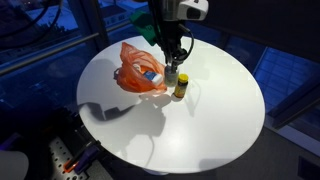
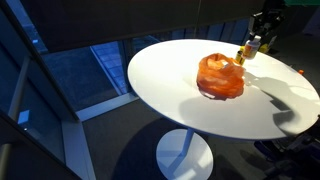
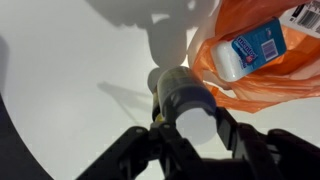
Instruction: Pick up the white medicine bottle from the orange plastic and put it on the table
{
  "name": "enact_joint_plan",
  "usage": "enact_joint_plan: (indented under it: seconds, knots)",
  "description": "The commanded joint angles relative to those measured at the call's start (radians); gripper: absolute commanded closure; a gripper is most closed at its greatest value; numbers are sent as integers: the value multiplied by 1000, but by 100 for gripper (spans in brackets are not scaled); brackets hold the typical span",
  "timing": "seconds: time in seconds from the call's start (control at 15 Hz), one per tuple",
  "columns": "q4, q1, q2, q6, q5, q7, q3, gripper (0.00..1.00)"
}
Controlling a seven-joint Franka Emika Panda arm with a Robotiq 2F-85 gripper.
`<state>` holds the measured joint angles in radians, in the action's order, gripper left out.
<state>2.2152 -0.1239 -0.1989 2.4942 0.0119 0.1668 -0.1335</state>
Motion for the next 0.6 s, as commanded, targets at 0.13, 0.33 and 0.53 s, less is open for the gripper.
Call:
enact_joint_plan:
  seconds: [0.13,0.33,0.53]
  knots:
    - [-16,-18,-45,-49,19,-39,-7,81]
    - [-24,-18,-78,-53,14,-30,-12,81]
    - [-29,-28,-105,-31,34,-54,-7,81]
